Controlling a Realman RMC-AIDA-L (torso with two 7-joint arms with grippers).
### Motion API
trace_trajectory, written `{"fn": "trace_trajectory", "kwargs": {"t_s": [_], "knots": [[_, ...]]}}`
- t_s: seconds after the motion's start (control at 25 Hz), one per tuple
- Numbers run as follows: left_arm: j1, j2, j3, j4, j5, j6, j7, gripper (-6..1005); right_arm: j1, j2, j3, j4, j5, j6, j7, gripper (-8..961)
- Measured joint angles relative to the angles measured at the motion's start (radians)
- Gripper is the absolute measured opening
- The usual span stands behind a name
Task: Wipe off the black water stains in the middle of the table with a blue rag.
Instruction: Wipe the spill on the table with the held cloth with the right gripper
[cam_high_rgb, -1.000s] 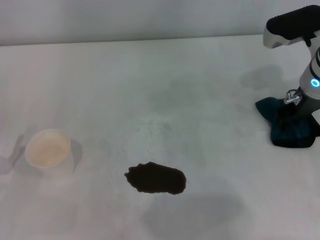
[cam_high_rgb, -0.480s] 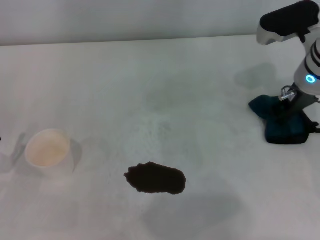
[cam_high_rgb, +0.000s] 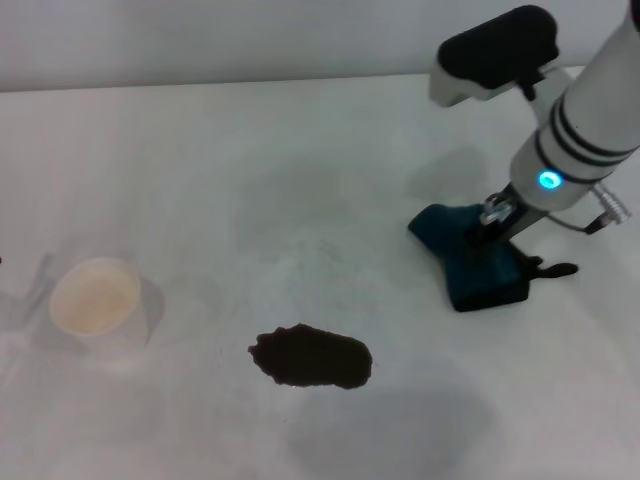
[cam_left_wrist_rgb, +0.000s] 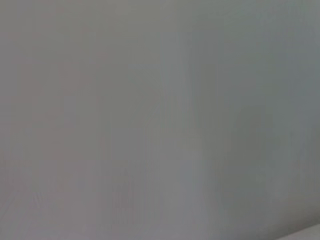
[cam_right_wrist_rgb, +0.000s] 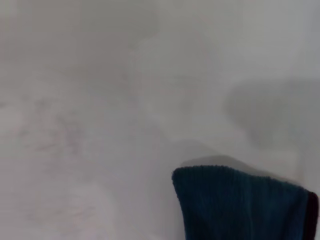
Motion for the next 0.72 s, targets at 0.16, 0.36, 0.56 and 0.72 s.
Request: {"fn": "trace_trajectory", "kwargs": {"t_s": [0.16, 0.36, 0.56, 0.72], "knots": [[-0.015, 0.0, -0.001, -0.001, -0.005, -0.015, 0.0, 879, -0.023, 0.002, -0.112, -0.075, 0.036, 0.004, 0.065, 78], [-0.033, 0.0, -0.001, -0.001, -0.006, -0.032, 0.0, 879, -0.018, 0.005, -0.256, -0.1, 0.106, -0.033, 0.145, 79], [-0.047, 0.0, -0.001, -0.002, -0.006, -0.05, 0.002, 880, 0.012, 0.006, -0.391, -0.104, 0.185, -0.102, 0.213, 79], [-0.057, 0.0, -0.001, -0.003, -0.006, -0.054, 0.015, 880, 0.056, 0.006, -0.501, -0.115, 0.252, -0.159, 0.27, 79]]}}
